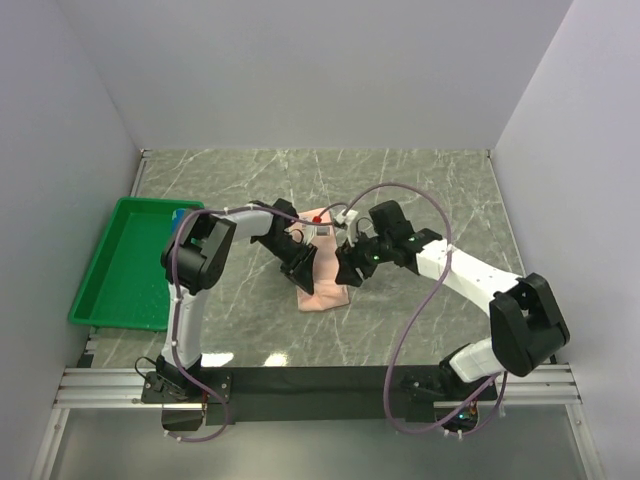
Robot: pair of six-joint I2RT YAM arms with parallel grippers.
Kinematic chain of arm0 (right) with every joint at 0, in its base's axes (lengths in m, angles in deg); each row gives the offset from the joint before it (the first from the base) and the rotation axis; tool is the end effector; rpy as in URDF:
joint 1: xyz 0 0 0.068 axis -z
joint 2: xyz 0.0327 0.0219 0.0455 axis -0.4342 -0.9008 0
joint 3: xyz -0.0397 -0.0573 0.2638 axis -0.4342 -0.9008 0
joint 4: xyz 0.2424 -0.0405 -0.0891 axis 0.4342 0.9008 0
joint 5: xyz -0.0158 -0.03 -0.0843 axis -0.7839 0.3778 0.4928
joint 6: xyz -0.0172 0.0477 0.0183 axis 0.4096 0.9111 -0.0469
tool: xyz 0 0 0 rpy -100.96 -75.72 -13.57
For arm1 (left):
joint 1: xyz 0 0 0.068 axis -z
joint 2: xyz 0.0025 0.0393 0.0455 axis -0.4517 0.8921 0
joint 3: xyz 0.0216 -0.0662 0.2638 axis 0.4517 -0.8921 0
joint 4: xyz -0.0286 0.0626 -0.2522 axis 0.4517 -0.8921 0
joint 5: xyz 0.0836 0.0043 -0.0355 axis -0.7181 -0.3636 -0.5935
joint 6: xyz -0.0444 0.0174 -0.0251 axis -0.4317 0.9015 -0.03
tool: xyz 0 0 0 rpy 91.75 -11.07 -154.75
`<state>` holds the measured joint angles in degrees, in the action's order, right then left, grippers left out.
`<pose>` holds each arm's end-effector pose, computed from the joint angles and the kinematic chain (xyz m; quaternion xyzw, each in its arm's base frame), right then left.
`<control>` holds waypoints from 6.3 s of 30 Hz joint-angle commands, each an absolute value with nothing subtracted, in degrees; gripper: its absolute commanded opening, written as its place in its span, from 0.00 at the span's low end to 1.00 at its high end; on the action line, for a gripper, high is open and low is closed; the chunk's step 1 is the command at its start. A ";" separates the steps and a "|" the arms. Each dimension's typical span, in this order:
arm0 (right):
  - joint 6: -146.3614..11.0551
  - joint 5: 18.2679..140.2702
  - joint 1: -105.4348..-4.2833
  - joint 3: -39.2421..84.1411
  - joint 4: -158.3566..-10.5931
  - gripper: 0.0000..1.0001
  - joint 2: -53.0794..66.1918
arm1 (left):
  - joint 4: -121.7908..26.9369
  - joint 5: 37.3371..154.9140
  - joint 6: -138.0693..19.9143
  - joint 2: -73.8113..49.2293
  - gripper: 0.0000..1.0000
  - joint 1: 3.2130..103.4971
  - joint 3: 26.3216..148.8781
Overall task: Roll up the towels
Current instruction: Roll the towel
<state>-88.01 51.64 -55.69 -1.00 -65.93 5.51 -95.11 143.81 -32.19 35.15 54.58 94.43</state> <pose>0.2440 0.1643 0.2269 -0.4292 0.7901 0.3284 0.2892 0.3247 -0.2041 0.1150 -0.3261 -0.8208 0.4668 0.0463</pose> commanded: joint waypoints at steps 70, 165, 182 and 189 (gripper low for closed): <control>-62.77 50.61 -57.20 10.80 -65.56 0.32 -23.63 | -86.62 134.70 -41.88 32.28 0.52 42.86 87.68; -98.29 70.03 -79.25 7.02 -64.14 0.51 -2.09 | -109.30 139.28 -15.85 49.24 0.05 51.65 95.77; -97.06 70.40 -84.44 12.91 -67.58 0.00 -18.45 | -111.84 137.87 -10.15 45.38 0.22 44.44 90.40; -96.71 59.85 -82.08 16.07 -60.38 0.00 -21.69 | -111.84 140.42 -7.77 36.33 0.39 39.69 88.12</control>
